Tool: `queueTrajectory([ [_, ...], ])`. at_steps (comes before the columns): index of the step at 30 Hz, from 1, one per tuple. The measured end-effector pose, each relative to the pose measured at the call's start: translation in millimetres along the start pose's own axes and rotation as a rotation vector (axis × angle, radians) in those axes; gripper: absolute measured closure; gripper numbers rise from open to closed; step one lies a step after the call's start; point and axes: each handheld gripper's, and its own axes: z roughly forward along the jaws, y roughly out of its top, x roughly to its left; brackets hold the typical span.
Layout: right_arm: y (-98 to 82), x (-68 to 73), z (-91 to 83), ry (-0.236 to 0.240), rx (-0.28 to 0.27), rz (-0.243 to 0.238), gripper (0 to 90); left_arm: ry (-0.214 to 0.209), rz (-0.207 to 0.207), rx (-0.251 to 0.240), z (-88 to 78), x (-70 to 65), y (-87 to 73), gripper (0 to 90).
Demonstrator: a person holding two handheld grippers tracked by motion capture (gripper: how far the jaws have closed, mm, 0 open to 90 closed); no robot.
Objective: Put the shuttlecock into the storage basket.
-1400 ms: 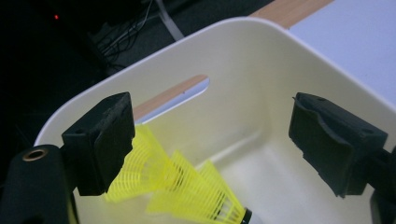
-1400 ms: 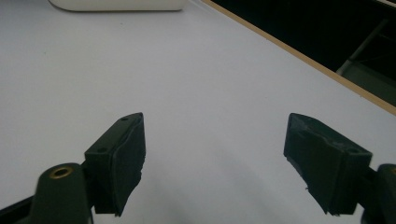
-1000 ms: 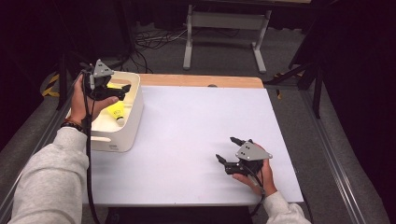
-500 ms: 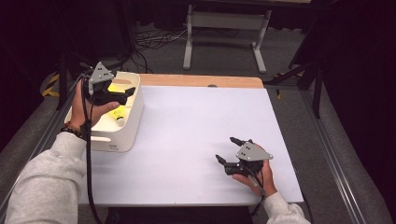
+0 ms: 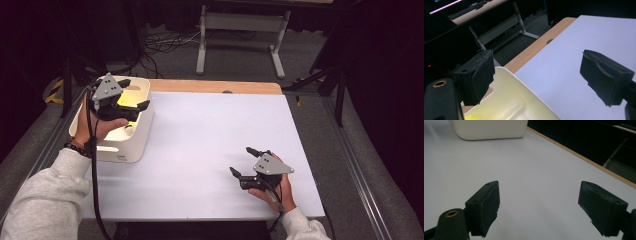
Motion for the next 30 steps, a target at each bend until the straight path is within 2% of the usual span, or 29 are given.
queueTrajectory([
  [8,0.7,4.1,-0.3,0.004,0.013,0.002,16.6,-0.048,0.046,-0.026,-6.1,-14.0,2.1,11.5],
  [14,1.7,7.2,-1.3,0.008,0.000,-0.003,17.0,-0.066,0.060,-0.064,-13.2,-22.0,3.0,10.2],
  [23,3.1,11.1,-3.0,0.009,-0.010,-0.014,16.7,-0.105,0.111,-0.111,-18.7,-46.7,2.1,10.6],
  [24,3.1,11.1,-2.9,0.008,-0.009,-0.013,16.7,-0.121,0.104,-0.119,-18.7,-50.8,1.8,10.6],
  [30,3.5,12.4,-2.6,0.009,-0.012,-0.017,16.6,-0.153,0.127,-0.122,-17.7,-66.3,1.0,8.9],
])
